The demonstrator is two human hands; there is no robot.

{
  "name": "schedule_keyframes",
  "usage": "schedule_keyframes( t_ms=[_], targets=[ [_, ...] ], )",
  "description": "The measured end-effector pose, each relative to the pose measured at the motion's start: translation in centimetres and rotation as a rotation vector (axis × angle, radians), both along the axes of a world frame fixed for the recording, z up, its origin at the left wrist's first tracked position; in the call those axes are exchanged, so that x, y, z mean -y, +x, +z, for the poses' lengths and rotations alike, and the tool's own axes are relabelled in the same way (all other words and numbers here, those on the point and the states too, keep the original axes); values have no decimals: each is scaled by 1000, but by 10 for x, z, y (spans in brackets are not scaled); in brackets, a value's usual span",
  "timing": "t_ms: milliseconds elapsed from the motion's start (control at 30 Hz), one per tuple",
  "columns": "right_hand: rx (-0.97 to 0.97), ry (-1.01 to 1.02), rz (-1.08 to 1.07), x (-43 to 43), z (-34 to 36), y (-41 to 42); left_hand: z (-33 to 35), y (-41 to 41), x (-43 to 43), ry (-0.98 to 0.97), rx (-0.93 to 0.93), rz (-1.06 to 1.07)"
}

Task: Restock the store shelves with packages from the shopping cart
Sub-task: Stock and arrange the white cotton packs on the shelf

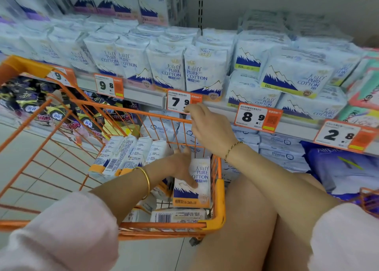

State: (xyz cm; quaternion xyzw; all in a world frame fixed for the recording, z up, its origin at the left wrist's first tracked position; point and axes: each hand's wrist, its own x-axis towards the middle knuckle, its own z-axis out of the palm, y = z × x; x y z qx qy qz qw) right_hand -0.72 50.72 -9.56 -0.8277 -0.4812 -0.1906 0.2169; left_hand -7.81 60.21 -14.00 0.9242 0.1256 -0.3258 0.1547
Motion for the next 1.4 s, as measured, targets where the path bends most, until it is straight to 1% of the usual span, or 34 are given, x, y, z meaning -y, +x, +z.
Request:
schedule_keyframes(
  t_ms=[200,333,367,400,467,533,567,600,667,733,800,867,900,933,1000,1067,1167,1233,1334,1400],
  targets=[
    [-63,-9,10,3,-1,0,29,-13,-11,-77,172,-44],
    [-192,-22,-10,8,3,1,83,-30,-20,26,276,-165],
    [-278,-6,13,9,8,1,101,-32,-25,15,278,-160],
    [-406,29,46,11,15,1,120,-34,-32,-22,271,-138],
    [-677,170,105,14,39,-2,157,-35,-43,-83,295,-91],
    [-884,273,143,20,68,-2,186,-30,-49,-65,404,-52],
    [-928,288,169,24,83,-1,197,-26,-50,-53,487,-36],
    [-895,257,183,28,98,1,206,-20,-51,-55,575,-25],
    [-682,155,130,35,125,7,220,-8,-51,-105,755,-22],
    [-438,209,84,41,149,18,226,3,-49,-215,964,-10],
    [-206,302,91,46,167,27,223,15,-50,-306,1145,60],
    [89,319,76,50,175,37,212,29,-52,-342,1194,129],
    [230,313,55,49,176,43,203,36,-55,-307,1181,131],
    [342,303,32,46,174,49,193,44,-60,-233,1164,123],
    [477,274,-8,35,166,65,176,63,-75,-52,1126,84],
    [494,248,-59,17,159,85,167,83,-85,71,1047,66],
    [385,182,-152,-12,156,115,166,109,-92,172,945,48],
    [309,140,-204,-30,156,138,168,126,-96,209,912,26],
    [215,133,-245,-56,159,169,174,148,-102,227,846,24],
    [74,73,-308,-75,160,188,176,158,-104,235,770,10]
  ],
)
